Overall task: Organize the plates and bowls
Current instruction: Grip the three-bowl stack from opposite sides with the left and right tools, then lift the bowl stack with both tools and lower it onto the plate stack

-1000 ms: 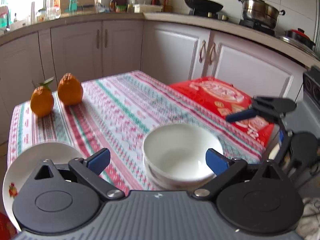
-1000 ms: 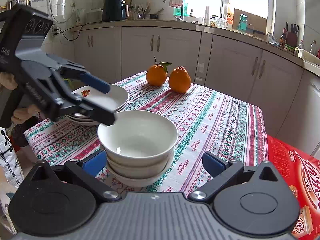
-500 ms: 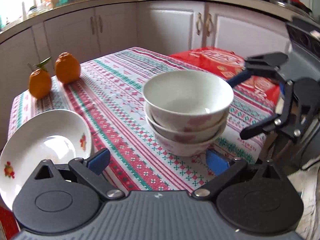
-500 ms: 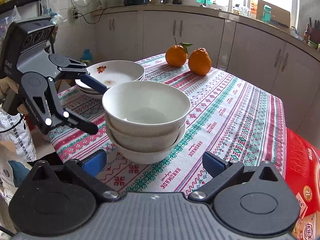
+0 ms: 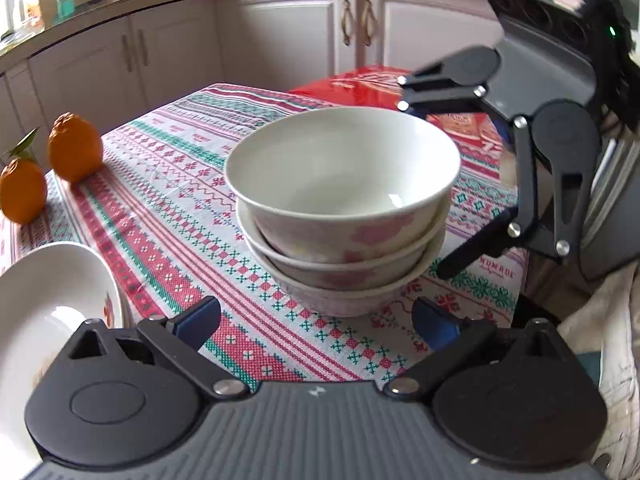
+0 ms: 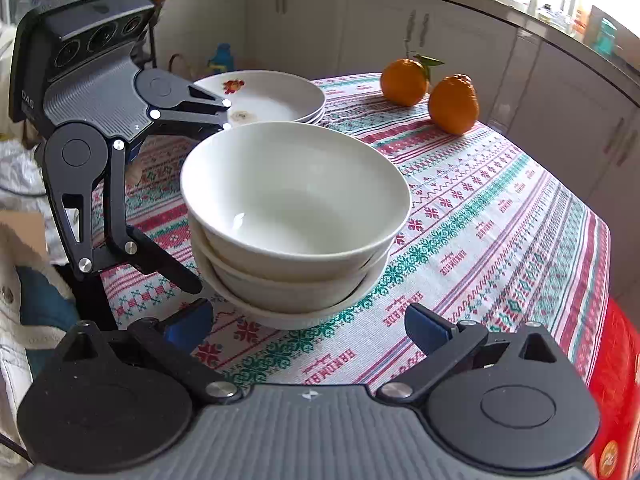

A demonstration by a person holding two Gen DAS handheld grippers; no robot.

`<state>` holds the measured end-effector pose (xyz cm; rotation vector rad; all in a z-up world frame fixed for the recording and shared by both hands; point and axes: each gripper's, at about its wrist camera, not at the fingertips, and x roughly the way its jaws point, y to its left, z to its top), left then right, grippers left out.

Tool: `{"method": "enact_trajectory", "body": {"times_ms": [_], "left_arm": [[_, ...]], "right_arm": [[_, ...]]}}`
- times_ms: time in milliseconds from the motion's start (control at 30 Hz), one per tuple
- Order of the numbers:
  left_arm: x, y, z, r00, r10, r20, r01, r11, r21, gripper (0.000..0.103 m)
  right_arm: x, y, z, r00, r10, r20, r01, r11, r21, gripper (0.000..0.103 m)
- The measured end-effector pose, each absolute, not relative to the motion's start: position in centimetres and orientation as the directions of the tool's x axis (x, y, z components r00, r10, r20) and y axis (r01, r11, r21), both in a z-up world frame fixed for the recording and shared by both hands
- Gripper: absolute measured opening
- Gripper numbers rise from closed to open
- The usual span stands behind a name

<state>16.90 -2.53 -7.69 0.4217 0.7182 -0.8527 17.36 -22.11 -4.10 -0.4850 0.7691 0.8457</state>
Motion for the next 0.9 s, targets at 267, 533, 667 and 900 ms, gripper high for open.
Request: {"method": "enact_trajectory", "body": {"times_ms": [267,533,667,900], "left_arm": [[18.0,-3.0,-7.5,0.385,-0.563,-0.732,0.857,0.512,0.057,0.1],[18.9,-3.7,-7.8,0.285,-0.557,-0.78,0.905,0.424,0.028,0.088],[19.2,-3.8,-7.4,0.276,-0.568,-0.775,0.917,0.397,0.036,0.088],[19.6,-4.0,-7.1,0.246,-0.575,-0.78,0.932,0.36,0.028,0.083]], "right_arm": [[18.7,-20.5,-4.0,0.342,0.467,-0.815,-0.892,0.434,-0.125,0.102],[20.1,-19.8,-4.2,0.286,0.47,-0.835,-0.918,0.385,-0.097,0.097],[20.1,-19.9,-3.8,0.262,0.477,-0.839,-0.925,0.372,-0.077,0.096],[20.5,-19.7,-3.7,0.24,0.485,-0.841,-0.931,0.36,-0.058,0.092]]}}
